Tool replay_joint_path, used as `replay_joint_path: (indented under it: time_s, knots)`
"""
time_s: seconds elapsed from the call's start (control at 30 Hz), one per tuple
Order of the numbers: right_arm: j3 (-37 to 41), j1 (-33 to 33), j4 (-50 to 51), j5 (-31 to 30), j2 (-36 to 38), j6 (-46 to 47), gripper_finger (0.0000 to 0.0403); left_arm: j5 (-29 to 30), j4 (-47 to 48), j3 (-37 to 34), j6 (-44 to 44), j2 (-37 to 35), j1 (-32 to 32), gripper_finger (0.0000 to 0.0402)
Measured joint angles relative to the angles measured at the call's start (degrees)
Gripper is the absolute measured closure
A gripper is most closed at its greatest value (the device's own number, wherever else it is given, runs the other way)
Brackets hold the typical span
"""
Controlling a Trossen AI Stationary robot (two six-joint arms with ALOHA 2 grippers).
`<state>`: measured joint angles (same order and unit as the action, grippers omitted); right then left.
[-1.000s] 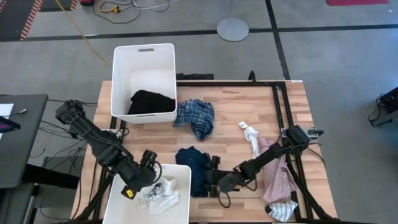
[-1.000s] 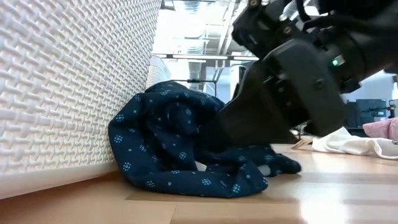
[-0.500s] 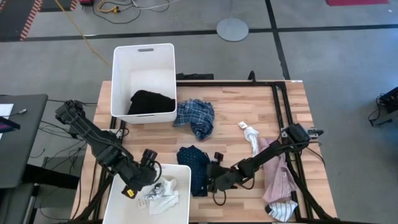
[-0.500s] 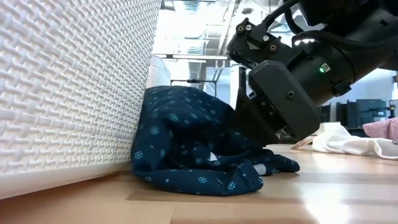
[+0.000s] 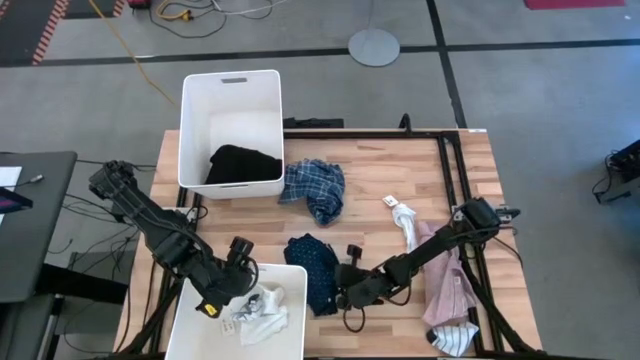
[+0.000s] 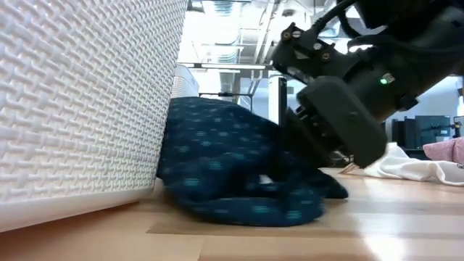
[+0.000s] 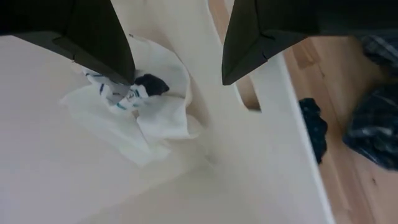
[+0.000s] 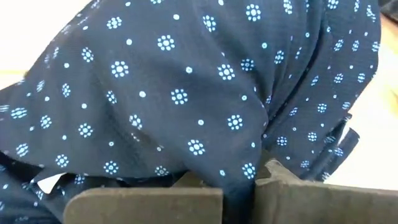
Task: Sort clothes
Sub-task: Put the blue shirt into the top white bin
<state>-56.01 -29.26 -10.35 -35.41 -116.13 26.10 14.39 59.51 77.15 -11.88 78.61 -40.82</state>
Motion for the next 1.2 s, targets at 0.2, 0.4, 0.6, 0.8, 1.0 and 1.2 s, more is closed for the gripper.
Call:
replay_joint_path:
  time_s: [0.2, 0.4, 0.6, 0.8, 1.0, 1.2]
  knots:
    - [0.42, -1.62, 7.97, -4.23, 8.04, -0.83, 0.0387, 3.89, -0.08, 4.01, 3.49, 0.00, -0.02, 0.0166]
    - [0.31, -4.50, 14.98, -12.18, 16.52, 0.33, 0.0387, 9.37, -0.14, 6.27, 7.02, 0.00, 0.00, 0.0166]
    - [0.20, -7.35, 17.94, -19.35, 22.87, 0.97, 0.0394, 12.82, -0.34, 6.49, 10.07, 0.00, 0.00, 0.0166]
    - [0.11, -7.88, 17.83, -21.99, 27.50, 0.97, 0.0394, 15.71, -1.18, 6.49, 12.48, 0.00, 0.00, 0.0166]
    - [0.05, -7.57, 17.88, -24.13, 31.11, 1.30, 0.0394, 18.91, -3.08, 6.49, 14.98, 0.00, 0.00, 0.0166]
    - [0.05, -7.34, 18.64, -26.00, 34.35, 1.30, 0.0394, 25.88, -6.85, 6.47, 18.83, -0.19, -0.01, 0.0166]
